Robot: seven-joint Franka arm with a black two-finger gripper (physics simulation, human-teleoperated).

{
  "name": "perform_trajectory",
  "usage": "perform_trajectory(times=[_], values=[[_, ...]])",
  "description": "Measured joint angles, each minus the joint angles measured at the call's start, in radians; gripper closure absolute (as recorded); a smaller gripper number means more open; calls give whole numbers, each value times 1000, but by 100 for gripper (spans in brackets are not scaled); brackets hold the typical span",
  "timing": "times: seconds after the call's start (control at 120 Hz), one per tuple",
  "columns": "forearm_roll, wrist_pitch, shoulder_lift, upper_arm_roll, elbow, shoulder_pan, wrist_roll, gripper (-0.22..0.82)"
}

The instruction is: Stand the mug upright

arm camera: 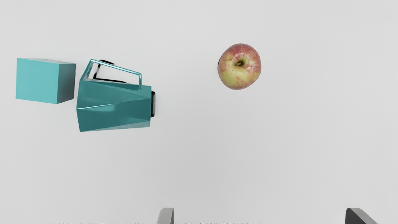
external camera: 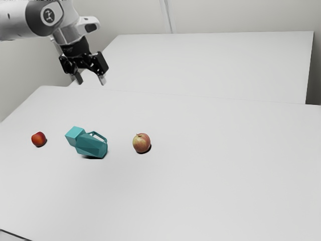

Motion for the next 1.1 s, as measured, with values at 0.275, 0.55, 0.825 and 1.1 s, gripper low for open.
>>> perform_trajectory(times=[0.275,0.55,0.825,1.1], values=[[-130,82,11,1,-148,117,55,0],[-291,170,120,2,-162,221,350,0],[-364,187,227,1,-172,396,574,0],[-418,180,311,1,-180,479,762,0]])
